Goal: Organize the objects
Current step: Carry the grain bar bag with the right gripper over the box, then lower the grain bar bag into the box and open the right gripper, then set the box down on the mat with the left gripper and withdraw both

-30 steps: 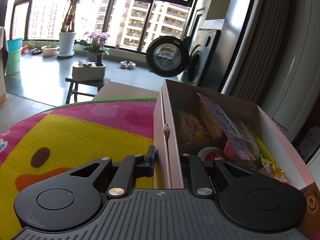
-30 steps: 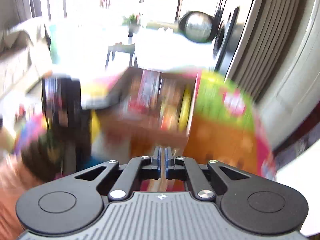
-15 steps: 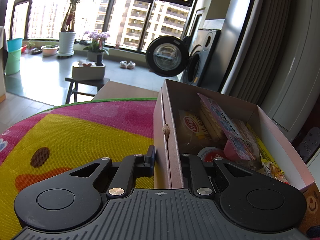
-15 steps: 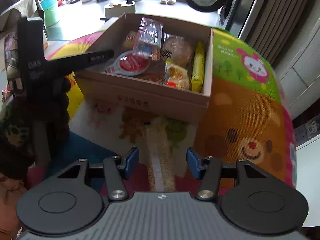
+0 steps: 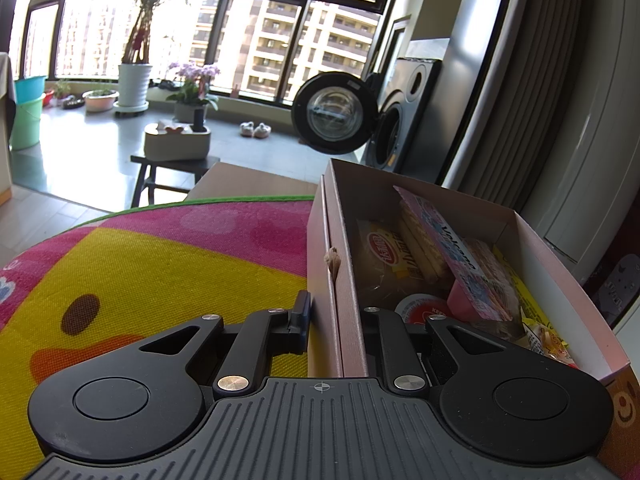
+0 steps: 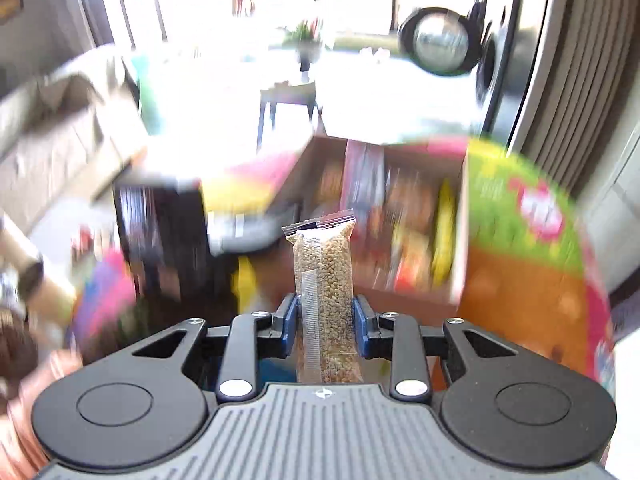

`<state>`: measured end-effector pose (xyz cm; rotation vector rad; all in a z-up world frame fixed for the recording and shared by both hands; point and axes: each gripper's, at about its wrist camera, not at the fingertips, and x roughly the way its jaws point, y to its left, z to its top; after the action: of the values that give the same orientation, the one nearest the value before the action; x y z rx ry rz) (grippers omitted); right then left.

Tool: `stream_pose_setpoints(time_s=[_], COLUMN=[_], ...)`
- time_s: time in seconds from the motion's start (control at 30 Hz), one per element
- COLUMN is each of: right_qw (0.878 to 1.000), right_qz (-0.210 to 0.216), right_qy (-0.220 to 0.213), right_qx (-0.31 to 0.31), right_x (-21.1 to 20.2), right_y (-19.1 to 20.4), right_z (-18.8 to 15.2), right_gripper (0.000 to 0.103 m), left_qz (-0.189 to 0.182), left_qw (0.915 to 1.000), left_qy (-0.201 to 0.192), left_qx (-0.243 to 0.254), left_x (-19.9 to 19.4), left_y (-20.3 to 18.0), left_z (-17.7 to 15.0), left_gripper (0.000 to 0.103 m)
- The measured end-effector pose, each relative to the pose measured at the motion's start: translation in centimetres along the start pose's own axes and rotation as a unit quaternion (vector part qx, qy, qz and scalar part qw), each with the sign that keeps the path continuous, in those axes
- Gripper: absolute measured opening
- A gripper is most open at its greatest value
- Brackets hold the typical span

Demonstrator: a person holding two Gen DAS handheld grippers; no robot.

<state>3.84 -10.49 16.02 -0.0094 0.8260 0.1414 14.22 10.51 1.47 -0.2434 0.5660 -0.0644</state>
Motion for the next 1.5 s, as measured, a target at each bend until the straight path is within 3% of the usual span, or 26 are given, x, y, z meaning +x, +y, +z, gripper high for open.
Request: stream_pose_setpoints(time_s=[0.1, 0.2, 0.4, 0.53, 0.8, 0.93, 1.03, 1.1, 1.27, 1.5], right_qw=[0.999, 0.995, 0.983, 0.984, 0.993, 0.991, 0.983, 0.98, 0.988, 0.994], right_qz=[-0.016, -0.022, -0.016, -0.025, -0.072, -0.123, -0.155, -0.16, -0.126, -0.092], right_qy=[-0.029, -0.03, 0.008, 0.009, -0.039, -0.052, -0.053, -0.037, -0.022, -0.04], right_qx=[0.038, 0.093, 0.184, 0.177, 0.091, -0.005, -0.078, -0.114, -0.084, -0.05], right_x=[0.7, 3.2, 8.9, 10.8, 8.2, 6.0, 5.1, 4.9, 5.0, 7.5], right_y=[-1.3, -3.1, -5.5, -5.0, -4.2, -3.8, -3.6, -3.4, -4.2, -5.0], right_z=[2.4, 4.3, 5.0, 4.8, 4.1, 1.0, -2.4, -4.7, -7.7, -7.4], right_gripper=[0.028, 0.028, 0.028, 0.029, 0.036, 0.054, 0.069, 0.07, 0.07, 0.067], left_qz=[0.0, 0.0, 0.0, 0.0, -0.001, -0.001, -0.001, 0.0, -0.001, 0.001], left_qw=[1.0, 1.0, 1.0, 1.0, 1.0, 1.0, 1.0, 1.0, 1.0, 1.0], left_qy=[0.0, 0.0, 0.001, 0.001, 0.001, 0.001, 0.001, 0.001, 0.001, 0.003], left_qx=[0.0, 0.0, 0.0, -0.001, -0.001, -0.002, -0.001, -0.002, -0.002, 0.0], left_x=[0.0, 0.0, 0.1, 0.1, 0.1, 0.1, 0.1, 0.1, 0.1, 0.2], left_y=[0.0, 0.0, 0.0, 0.0, 0.0, 0.0, 0.0, 0.1, 0.1, -0.1], left_z=[0.0, 0.0, -0.1, -0.1, -0.1, -0.1, -0.1, -0.1, -0.1, -0.1], left_gripper=[0.016, 0.016, 0.017, 0.017, 0.017, 0.017, 0.017, 0.017, 0.017, 0.017])
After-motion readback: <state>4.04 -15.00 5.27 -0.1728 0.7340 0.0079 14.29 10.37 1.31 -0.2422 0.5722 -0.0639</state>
